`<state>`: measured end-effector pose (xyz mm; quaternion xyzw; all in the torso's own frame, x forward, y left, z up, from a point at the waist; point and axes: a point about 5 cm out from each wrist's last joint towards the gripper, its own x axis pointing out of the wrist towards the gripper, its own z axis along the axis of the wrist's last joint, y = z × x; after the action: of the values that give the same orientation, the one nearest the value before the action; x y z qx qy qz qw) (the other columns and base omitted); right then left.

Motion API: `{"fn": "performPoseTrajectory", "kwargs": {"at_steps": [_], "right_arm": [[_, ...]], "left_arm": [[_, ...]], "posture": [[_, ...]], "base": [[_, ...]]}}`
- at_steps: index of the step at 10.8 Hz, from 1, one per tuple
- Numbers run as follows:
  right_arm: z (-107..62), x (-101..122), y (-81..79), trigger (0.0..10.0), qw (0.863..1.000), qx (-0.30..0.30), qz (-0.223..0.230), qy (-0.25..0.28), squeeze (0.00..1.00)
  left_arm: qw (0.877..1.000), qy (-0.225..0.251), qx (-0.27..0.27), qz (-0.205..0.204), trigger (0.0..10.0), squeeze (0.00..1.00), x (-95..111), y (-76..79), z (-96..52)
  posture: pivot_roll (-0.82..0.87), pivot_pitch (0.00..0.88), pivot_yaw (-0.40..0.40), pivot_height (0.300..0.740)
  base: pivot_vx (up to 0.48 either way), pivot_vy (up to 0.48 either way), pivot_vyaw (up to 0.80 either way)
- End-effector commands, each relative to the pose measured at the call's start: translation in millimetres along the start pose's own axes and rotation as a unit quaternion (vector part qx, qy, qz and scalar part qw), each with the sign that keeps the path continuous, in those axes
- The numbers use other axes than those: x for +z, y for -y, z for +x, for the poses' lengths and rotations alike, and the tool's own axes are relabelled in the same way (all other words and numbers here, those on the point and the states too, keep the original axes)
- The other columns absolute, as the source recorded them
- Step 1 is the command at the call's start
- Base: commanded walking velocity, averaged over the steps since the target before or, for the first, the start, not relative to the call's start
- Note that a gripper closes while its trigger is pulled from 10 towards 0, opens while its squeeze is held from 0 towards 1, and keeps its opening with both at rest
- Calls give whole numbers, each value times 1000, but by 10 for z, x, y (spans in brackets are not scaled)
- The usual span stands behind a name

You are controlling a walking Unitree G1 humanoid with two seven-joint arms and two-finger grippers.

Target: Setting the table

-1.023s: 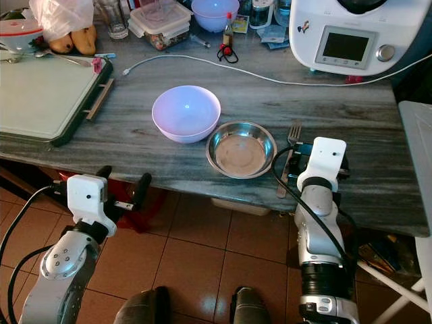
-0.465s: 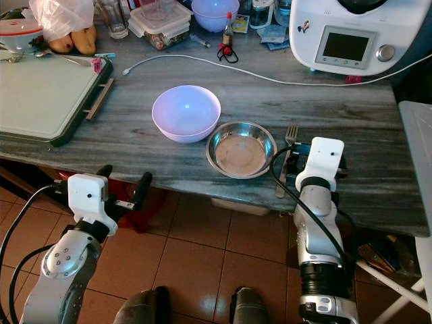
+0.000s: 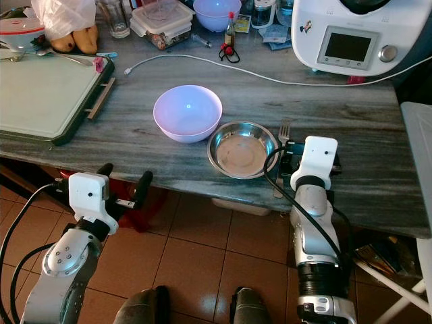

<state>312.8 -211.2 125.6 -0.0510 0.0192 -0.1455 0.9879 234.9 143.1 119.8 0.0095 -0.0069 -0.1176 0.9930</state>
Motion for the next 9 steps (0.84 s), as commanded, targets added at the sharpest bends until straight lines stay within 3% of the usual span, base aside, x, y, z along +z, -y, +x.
{"fn": "performPoseTrajectory", "kwargs": {"at_steps": [1, 3, 4, 5, 6, 9], "right_arm": [[-27, -9, 71, 10000, 1000, -15, -3, 0, 914], [-168, 138, 180, 10000, 998, -47, -12, 43, 914], [-263, 177, 198, 10000, 997, -53, -12, 58, 635], [-362, 215, 173, 10000, 996, -41, -17, 76, 82], [-423, 214, 143, 10000, 996, -28, -17, 85, 0], [-496, 65, 54, 10000, 998, 6, 1, 64, 0]], "left_arm": [[1000, -7, 4, -3, 10000, 0, -38, -1, -13], [1000, -2, 4, -14, 10000, 0, -11, 15, 3], [1000, -2, 4, -17, 10000, 0, -5, 22, 12], [1000, -6, 7, -19, 10000, 0, -16, -4, 12], [999, -15, 20, -20, 10000, 0, -52, -49, 10], [999, -14, 33, -37, 10000, 0, -100, -59, 69]], "posture": [[35, 190, 30, 740], [32, 167, 21, 740], [27, 148, 18, 740], [23, 131, 17, 740], [18, 106, 14, 740], [13, 56, 9, 740]], "base": [[0, 0, 0], [0, 0, 0], [0, 0, 0], [0, 0, 0], [0, 0, 0], [0, 0, 0]]}}
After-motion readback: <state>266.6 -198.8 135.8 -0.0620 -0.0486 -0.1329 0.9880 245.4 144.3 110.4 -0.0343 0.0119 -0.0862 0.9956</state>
